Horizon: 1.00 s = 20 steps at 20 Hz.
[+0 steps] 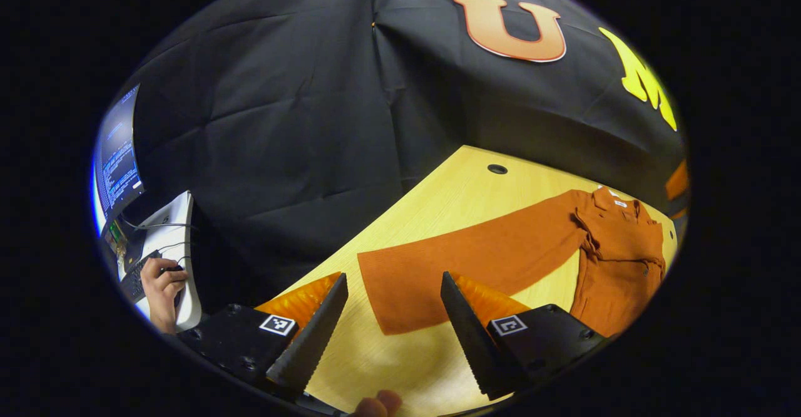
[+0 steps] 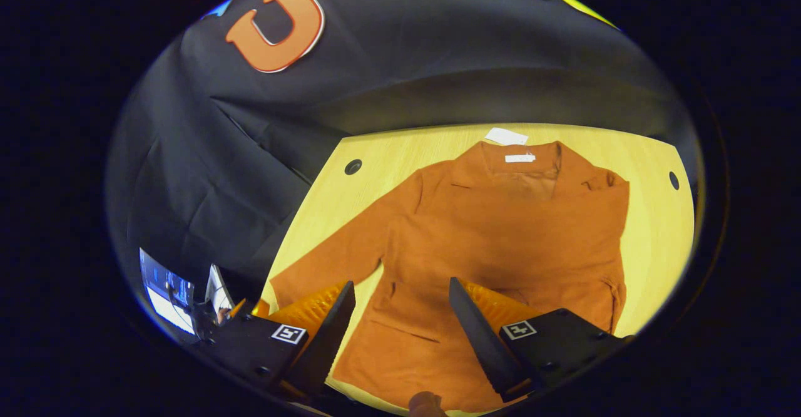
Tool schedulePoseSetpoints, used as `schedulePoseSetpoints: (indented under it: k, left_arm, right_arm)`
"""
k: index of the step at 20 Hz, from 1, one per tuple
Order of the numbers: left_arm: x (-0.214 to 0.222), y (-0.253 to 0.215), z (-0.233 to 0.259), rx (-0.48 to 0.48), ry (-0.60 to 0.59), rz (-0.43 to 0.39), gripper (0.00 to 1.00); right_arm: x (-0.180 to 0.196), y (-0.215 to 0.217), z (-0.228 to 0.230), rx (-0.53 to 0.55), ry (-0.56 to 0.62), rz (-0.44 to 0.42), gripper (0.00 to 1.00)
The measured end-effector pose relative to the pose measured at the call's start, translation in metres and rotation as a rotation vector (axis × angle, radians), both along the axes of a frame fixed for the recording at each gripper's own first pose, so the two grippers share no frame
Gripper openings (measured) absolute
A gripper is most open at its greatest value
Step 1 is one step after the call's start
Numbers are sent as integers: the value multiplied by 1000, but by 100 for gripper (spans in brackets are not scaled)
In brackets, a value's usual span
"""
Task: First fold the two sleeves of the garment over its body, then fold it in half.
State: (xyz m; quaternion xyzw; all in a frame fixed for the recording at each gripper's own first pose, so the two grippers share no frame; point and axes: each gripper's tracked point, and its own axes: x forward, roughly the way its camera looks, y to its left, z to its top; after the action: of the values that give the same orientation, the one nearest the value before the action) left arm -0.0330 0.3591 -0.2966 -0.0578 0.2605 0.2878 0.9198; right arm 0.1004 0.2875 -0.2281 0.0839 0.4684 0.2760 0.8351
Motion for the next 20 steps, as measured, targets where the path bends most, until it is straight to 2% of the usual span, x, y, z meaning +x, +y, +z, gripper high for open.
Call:
schedulePoseSetpoints:
  k: [5, 9, 16, 20]
  left_arm:
    - [13, 15, -15, -53, 25, 79, 97]
    - [6, 23, -35, -137, 94, 187, 97]
    - [-2, 22, -67, -285, 216, 253, 97]
    - [3, 26, -66, -275, 228, 237, 98]
  right_arm:
    - [-60, -50, -9, -24, 30, 13, 98]
    - [-94, -66, -15, -41, 71, 25, 97]
    - [-106, -64, -19, -55, 91, 58, 97]
    - [-106, -59, -17, -50, 98, 67, 97]
